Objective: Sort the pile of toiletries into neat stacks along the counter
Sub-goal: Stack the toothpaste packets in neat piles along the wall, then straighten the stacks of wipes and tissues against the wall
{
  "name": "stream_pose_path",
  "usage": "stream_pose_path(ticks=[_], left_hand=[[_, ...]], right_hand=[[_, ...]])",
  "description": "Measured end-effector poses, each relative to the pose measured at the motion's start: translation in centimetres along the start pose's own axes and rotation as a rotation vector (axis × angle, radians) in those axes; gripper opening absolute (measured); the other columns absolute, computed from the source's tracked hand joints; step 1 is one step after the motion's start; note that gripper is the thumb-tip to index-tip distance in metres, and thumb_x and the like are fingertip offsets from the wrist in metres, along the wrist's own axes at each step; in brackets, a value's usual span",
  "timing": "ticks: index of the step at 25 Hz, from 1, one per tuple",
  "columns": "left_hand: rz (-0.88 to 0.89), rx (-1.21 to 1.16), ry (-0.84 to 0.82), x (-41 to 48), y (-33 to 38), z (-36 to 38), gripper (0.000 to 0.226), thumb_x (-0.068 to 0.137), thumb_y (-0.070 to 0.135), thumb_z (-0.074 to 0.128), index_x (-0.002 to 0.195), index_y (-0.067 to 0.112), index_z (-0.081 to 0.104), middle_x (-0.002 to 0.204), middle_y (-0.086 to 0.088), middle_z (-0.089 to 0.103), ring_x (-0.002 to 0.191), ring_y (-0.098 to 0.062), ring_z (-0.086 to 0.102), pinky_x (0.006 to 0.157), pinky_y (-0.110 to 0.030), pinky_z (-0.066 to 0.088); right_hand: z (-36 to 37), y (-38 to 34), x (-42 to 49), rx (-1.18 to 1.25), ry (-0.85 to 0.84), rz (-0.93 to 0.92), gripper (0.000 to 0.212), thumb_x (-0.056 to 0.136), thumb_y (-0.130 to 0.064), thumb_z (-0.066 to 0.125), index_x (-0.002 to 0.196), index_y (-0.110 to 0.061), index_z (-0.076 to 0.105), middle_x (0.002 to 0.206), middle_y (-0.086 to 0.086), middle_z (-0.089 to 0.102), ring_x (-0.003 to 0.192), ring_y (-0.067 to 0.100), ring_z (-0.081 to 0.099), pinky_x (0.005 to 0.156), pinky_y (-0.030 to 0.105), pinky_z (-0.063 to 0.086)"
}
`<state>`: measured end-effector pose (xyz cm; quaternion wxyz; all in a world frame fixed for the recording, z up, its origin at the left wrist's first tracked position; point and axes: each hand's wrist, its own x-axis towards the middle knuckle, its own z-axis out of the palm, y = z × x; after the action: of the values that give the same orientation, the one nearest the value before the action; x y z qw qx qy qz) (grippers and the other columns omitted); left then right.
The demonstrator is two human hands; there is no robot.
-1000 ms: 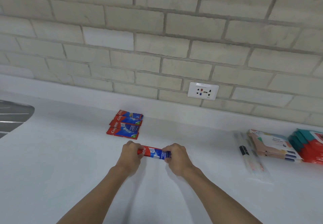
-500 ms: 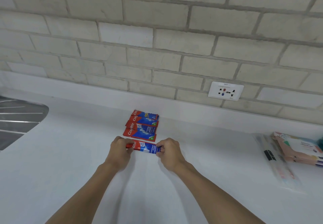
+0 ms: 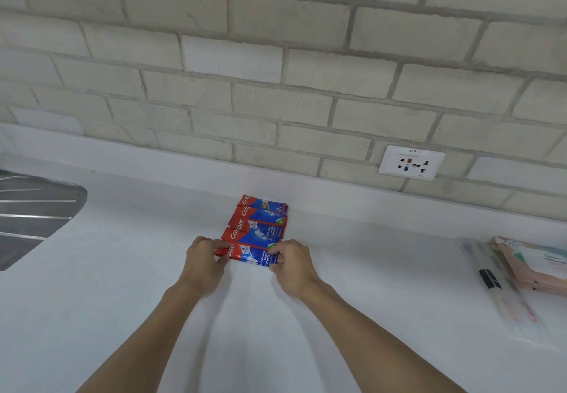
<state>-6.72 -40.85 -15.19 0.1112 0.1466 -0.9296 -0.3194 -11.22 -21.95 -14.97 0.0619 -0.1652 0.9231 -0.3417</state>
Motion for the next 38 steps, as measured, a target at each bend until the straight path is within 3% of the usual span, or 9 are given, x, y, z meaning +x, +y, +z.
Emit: stream_pose_path(ticks=[8, 11, 17, 21, 26, 32, 38], left_hand=[[-0.011, -0.054, 0.002, 0.3, -0.5, 0.0, 0.031, 0.086, 0.016, 0.069, 0.117, 0.016, 0.065, 0.114, -0.009, 0.059, 0.09, -0.011, 0.051, 0.086, -0.026, 0.046], [-0.041, -0.084, 0.008, 0.3, -0.4, -0.1, 0.034, 0.086, 0.015, 0.069, 0.119, 0.013, 0.061, 0.113, -0.01, 0.06, 0.096, -0.017, 0.058, 0.086, -0.028, 0.046], [-0.143, -0.145, 0.009, -0.6, 0.3, -0.2, 0.05, 0.086, 0.016, 0.067, 0.131, 0.013, 0.046, 0.125, -0.013, 0.05, 0.11, -0.024, 0.054, 0.087, -0.034, 0.049], [-0.008, -0.139, 0.116, -2.2, 2.5, 0.2, 0.04, 0.085, 0.008, 0.064, 0.123, 0.013, 0.053, 0.12, -0.012, 0.052, 0.111, -0.028, 0.051, 0.086, -0.039, 0.052], [0.159, -0.108, 0.09, -5.0, 8.3, 2.0, 0.036, 0.085, 0.01, 0.067, 0.119, 0.014, 0.058, 0.124, -0.004, 0.053, 0.116, -0.024, 0.048, 0.091, -0.036, 0.05], [0.421, -0.016, 0.014, -9.3, 16.0, 6.0, 0.026, 0.089, 0.021, 0.06, 0.114, 0.023, 0.06, 0.112, 0.005, 0.057, 0.106, -0.017, 0.046, 0.087, -0.022, 0.04], [0.536, -0.016, -0.128, -12.0, 24.2, 10.7, 0.031, 0.092, 0.027, 0.052, 0.123, 0.025, 0.054, 0.12, 0.007, 0.054, 0.111, -0.017, 0.044, 0.092, -0.025, 0.042]], right_hand=[[0.3, -0.5, -0.2, 0.0, 0.022, 0.007, 0.039, 0.088, -0.009, 0.067, 0.126, -0.007, 0.057, 0.133, 0.009, 0.051, 0.118, 0.016, 0.055, 0.092, 0.021, 0.05], [0.3, -0.4, -0.4, 0.02, 0.026, 0.01, 0.037, 0.088, -0.009, 0.068, 0.124, -0.009, 0.059, 0.132, 0.009, 0.051, 0.116, 0.016, 0.056, 0.091, 0.02, 0.05], [-0.8, 0.5, -2.3, 0.112, 0.064, 0.021, 0.019, 0.092, -0.013, 0.063, 0.11, -0.016, 0.065, 0.12, 0.003, 0.054, 0.1, 0.01, 0.058, 0.066, 0.0, 0.041], [-2.8, 1.7, -4.7, 0.182, 0.119, 0.034, 0.021, 0.092, -0.008, 0.057, 0.102, -0.023, 0.069, 0.111, -0.004, 0.06, 0.087, 0.007, 0.059, 0.069, 0.004, 0.044], [-6.7, 3.8, -8.3, 0.206, 0.179, 0.024, 0.023, 0.092, -0.012, 0.055, 0.095, -0.031, 0.068, 0.108, -0.01, 0.062, 0.089, 0.004, 0.059, 0.073, 0.006, 0.043], [-12.3, 8.4, -12.7, 0.197, 0.253, 0.079, 0.021, 0.093, -0.014, 0.056, 0.098, -0.031, 0.068, 0.108, -0.013, 0.062, 0.092, 0.002, 0.058, 0.077, 0.008, 0.044], [-18.7, 14.2, -16.9, 0.16, 0.317, 0.153, 0.021, 0.094, -0.015, 0.056, 0.099, -0.031, 0.067, 0.109, -0.012, 0.062, 0.094, 0.003, 0.055, 0.078, 0.007, 0.04]])
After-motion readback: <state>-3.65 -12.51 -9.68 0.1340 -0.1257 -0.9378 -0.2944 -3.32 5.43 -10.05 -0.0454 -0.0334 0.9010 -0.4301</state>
